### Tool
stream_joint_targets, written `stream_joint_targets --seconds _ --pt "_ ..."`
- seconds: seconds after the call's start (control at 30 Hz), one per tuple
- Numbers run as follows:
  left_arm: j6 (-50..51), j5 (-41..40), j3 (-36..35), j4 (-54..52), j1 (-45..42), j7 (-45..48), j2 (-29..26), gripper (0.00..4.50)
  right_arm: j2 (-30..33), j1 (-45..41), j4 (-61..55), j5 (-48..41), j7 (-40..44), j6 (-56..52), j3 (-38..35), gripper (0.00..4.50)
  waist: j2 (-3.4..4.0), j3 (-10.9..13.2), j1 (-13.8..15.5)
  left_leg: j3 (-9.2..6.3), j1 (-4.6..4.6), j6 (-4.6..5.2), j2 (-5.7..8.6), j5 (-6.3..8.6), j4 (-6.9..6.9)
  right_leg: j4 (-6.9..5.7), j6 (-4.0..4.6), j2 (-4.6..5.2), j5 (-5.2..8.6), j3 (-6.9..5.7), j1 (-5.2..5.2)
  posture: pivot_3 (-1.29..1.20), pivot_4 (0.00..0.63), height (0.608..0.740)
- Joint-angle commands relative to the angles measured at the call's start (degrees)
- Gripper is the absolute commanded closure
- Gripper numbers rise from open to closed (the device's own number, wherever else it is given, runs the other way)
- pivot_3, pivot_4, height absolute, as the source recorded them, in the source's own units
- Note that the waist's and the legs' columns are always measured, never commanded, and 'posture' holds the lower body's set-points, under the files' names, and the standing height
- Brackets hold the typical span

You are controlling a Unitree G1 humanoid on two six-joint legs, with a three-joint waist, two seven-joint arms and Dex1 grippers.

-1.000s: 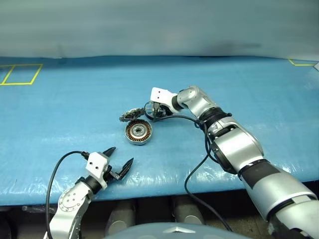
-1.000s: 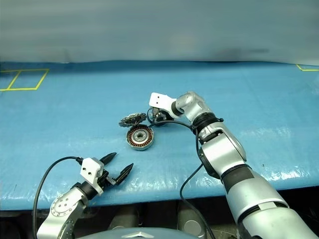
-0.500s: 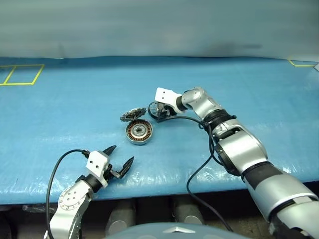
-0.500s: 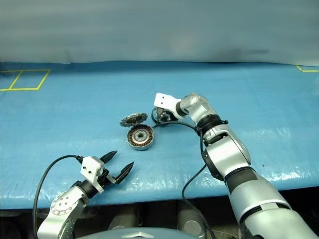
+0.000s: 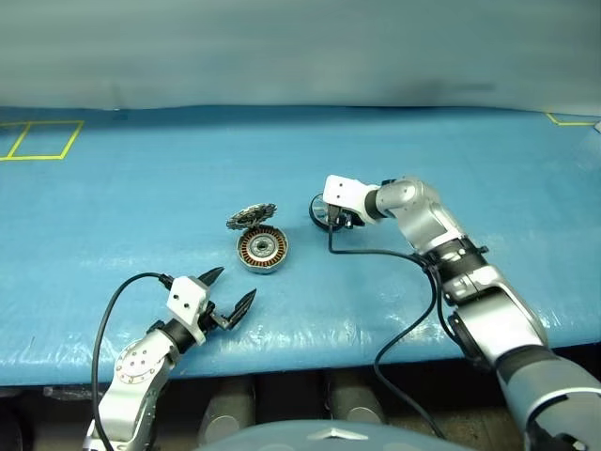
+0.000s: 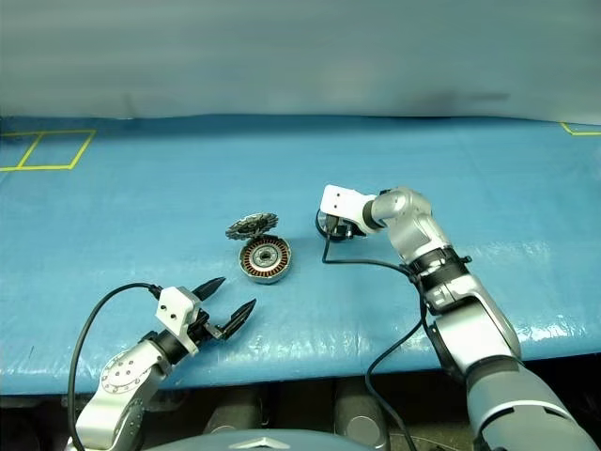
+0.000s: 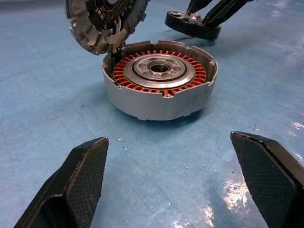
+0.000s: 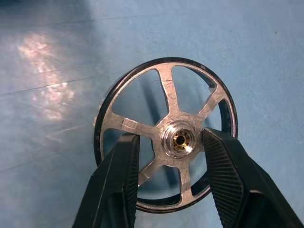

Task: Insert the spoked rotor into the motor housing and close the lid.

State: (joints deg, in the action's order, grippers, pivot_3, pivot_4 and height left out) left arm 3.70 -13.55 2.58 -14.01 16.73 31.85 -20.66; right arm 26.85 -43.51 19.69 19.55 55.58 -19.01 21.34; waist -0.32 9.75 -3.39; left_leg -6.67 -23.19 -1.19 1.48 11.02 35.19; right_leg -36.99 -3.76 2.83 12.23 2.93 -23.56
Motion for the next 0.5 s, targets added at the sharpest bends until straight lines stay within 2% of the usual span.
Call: stream_joint_targets --seconds 0.03,0.23,0.37,0.5 --pt "0.1 0.1 -0.3 -0.9 -0.2 0.3 -0.5 0.00 2.7 4.8 -17.9 -1.1 1.2 -7.7 -3.5 2.82 0.00 0.0 0.0 0.02 0.00 0.00 0.00 0.00 0.01 0.00 -0.02 0.00 0.00 0.01 -0.01 0.00 0.150 0.740" --pt "1.1 -0.2 -0.1 -1.0 -0.8 1.0 -0.7 0.00 4.4 12.3 -38.7 -3.9 0.8 -21.0 -7.1 2.82 0.00 0.0 0.0 0.01 -0.02 -0.01 -0.02 0.00 0.12 -0.01 -0.05 0.00 0.01 -0.01 0.01 0.00 0.150 0.740" --pt "1.5 -0.3 0.0 -1.1 -0.9 1.2 -0.8 0.00 1.0 14.2 -46.5 -7.7 -1.5 -29.2 -8.4 2.82 -0.02 0.0 0.1 0.00 -0.03 -0.01 -0.02 0.01 0.18 -0.01 -0.05 0.01 0.01 -0.02 0.03 0.00 0.150 0.740" --pt "1.8 -0.4 -0.1 -1.5 -0.7 1.4 -1.0 0.00 -0.7 15.0 -50.0 -9.7 -3.8 -33.8 -6.5 2.82 -0.02 0.0 0.2 -0.01 -0.08 -0.01 -0.02 0.01 0.17 0.01 -0.05 0.02 0.01 -0.04 -0.01 0.00 0.150 0.740"
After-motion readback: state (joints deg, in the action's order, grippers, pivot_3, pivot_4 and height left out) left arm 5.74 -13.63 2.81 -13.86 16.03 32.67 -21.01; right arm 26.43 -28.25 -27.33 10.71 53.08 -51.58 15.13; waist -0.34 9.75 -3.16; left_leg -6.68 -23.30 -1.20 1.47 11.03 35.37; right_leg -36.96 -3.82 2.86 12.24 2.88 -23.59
